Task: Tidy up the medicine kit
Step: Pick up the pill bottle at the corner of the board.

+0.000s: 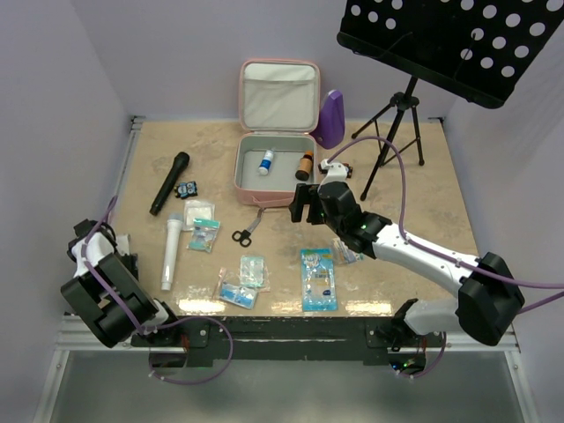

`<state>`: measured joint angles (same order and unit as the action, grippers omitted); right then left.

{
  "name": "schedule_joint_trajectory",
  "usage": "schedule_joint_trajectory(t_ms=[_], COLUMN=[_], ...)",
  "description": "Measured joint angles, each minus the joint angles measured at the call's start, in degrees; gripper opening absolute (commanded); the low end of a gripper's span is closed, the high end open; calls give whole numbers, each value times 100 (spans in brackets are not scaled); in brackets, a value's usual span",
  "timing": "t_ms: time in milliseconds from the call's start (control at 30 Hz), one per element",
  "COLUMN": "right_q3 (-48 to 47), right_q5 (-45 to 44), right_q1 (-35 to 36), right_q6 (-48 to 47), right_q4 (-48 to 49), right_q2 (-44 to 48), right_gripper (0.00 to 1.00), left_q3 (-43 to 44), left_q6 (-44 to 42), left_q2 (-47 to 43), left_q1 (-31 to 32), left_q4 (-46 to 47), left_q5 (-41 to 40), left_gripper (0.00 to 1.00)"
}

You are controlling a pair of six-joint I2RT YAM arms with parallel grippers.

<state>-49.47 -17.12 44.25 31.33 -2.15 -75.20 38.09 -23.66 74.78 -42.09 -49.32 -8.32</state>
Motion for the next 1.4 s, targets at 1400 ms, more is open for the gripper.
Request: schedule_joint_trajectory(t_ms=[1400], right_q3=[-109], right_q5=[-323], right_q1=[0], right_q6=[-76], right_q4=[-439], right_q2=[621], right_gripper=[91], left_q3=[5320], left_q6=[1770], left_q2=[1449], left_q1=[5007], left_q4=[221], left_q5=[3082], left_gripper=[0])
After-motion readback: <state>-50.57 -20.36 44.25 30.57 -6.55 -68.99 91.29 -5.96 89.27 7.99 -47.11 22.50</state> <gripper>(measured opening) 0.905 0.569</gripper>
